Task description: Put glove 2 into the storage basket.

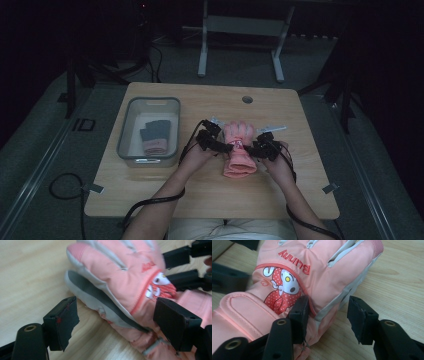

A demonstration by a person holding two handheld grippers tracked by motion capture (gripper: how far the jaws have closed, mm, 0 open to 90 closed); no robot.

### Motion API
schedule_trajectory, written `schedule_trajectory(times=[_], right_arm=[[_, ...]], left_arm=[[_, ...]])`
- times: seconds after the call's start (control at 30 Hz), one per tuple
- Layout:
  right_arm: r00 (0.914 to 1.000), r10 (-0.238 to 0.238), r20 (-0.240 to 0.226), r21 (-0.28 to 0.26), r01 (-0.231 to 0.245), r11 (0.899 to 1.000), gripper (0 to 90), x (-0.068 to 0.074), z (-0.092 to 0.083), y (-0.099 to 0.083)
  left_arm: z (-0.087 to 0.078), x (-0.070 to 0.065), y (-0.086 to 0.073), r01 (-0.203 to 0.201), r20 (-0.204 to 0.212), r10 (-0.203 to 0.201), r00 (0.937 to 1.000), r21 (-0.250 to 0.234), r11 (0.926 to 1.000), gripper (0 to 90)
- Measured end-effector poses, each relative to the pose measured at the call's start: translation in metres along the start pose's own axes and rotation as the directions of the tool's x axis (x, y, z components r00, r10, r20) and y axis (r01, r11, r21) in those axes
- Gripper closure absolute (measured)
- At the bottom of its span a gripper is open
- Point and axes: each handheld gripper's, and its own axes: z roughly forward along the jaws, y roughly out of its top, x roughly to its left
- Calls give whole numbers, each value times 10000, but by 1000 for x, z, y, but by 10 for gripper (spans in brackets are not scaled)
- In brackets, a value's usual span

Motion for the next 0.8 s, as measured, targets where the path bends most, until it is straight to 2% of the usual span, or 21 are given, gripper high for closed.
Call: schedule_trajectory(times=[0.03,0.1,0.13,0.2,0.23,0.3,0.33,0.43,0.47,0.53,0.57,0.73,0.77,0.8], right_arm=[[10000,-36,11,37,36,10000,515,1,1,0],[10000,-55,-56,193,56,9998,516,1,4,1],[9998,104,-186,271,-99,9996,517,0,5,1],[9976,444,-531,413,-423,9983,530,-2,9,2],[9945,607,-849,462,-569,9973,565,-4,12,2],[9887,781,-1279,441,-730,9964,597,-6,15,1],[9875,779,-1371,407,-730,9965,612,-6,16,1],[9869,693,-1455,337,-650,9973,649,-5,16,1],[9865,708,-1474,325,-668,9972,660,-4,16,1],[9865,717,-1473,227,-691,9974,689,-3,15,1],[9881,641,-1397,159,-624,9979,699,-1,15,1],[9838,899,-1552,-132,-931,9956,736,0,9,2],[9837,862,-1580,-190,-903,9957,739,0,7,2],[9834,865,-1593,-251,-916,9955,741,0,5,3]], left_arm=[[8,5,-2,591,269,-596,9979,190,9981,194],[14,9,-6,963,480,-979,9940,352,9947,196],[17,11,-7,1117,586,-1141,9917,430,9928,199],[22,17,-11,1554,890,-1603,9831,591,9861,206],[24,20,-13,1703,1230,-1774,9764,662,9832,237],[27,25,-17,2036,2036,-2151,9551,762,9761,361],[28,27,-17,2124,2308,-2262,9463,835,9736,411],[27,27,-16,2102,2666,-2293,9361,983,9727,553],[26,26,-15,2041,2643,-2241,9381,1011,9737,601],[24,22,-13,1785,2391,-1983,9505,1023,9786,720],[23,21,-12,1726,2337,-1917,9532,996,9799,743],[18,18,-10,1786,2407,-1927,9513,791,9807,795],[14,17,-9,1710,2532,-1822,9501,659,9831,799],[12,17,-7,1594,2539,-1691,9523,586,9855,801]])
